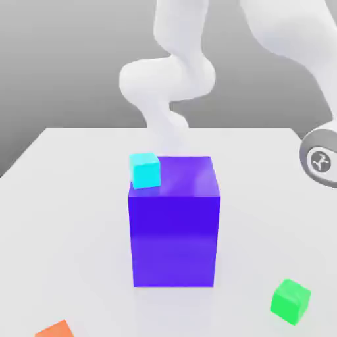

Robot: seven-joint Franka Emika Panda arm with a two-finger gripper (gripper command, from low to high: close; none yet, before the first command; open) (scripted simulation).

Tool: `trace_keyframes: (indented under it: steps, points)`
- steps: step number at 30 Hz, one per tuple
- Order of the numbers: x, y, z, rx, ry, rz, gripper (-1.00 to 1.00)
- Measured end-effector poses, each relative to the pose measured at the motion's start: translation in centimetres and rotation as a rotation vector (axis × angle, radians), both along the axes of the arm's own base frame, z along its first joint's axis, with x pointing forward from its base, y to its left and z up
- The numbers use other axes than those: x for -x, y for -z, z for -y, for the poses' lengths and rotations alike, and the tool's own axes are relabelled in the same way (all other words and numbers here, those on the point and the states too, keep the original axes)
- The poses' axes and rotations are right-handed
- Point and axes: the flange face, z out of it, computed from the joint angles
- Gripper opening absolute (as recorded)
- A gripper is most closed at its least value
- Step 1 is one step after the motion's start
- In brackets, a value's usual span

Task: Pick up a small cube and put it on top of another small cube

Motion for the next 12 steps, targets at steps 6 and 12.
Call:
trace_keyframes:
  steps: [6, 12]
  points:
    - [2.6, -0.2, 5.1, -0.017, -0.097, -0.01, -1.0]
    - [2.8, 3.6, 5.4, -0.017, -0.101, -0.01, 1.0]
